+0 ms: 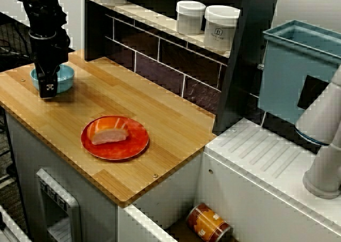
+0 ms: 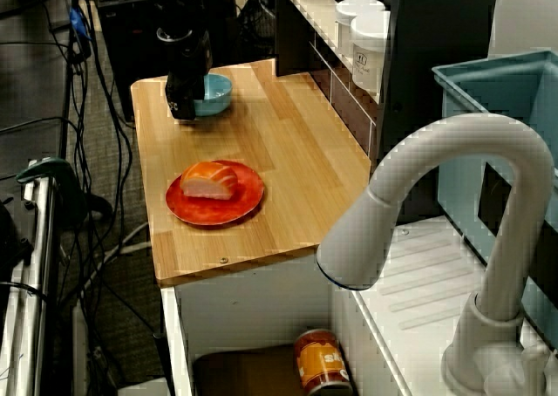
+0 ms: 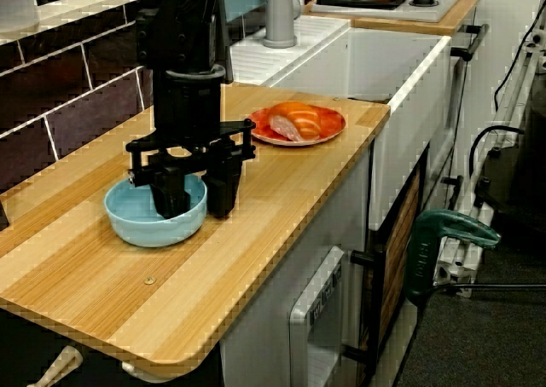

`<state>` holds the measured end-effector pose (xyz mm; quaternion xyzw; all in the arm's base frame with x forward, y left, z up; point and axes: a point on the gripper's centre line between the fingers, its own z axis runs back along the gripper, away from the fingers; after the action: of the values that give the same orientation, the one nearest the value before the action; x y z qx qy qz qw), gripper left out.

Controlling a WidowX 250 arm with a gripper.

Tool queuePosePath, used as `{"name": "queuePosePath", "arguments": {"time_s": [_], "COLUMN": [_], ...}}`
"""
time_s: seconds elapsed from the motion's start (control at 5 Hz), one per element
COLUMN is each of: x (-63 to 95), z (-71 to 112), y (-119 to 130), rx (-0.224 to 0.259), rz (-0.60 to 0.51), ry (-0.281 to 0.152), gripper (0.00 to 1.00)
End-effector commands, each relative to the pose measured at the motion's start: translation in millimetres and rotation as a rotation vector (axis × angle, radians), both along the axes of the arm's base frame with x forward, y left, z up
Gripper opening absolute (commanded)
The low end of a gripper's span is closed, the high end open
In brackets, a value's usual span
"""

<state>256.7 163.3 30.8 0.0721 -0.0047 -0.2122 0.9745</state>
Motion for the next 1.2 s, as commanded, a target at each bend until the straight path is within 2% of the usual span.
{"name": "queuePosePath", "arguments": {"time_s": [0.0,0.4,0.6,0.8,1.0], "x": [13.5,17.9,19.0,16.5,14.7], "z": [30.8,72.8,86.0,96.9,110.2], "y": [-9,-48,-69,-96,-120], "rx": [-0.011,-0.028,-0.038,-0.028,-0.04], "rz": [-0.011,-0.062,-0.109,-0.176,-0.231], "ry": [0.008,-0.02,-0.013,-0.036,-0.058], "gripper": [0.0,0.0,0.0,0.0,0.0]}}
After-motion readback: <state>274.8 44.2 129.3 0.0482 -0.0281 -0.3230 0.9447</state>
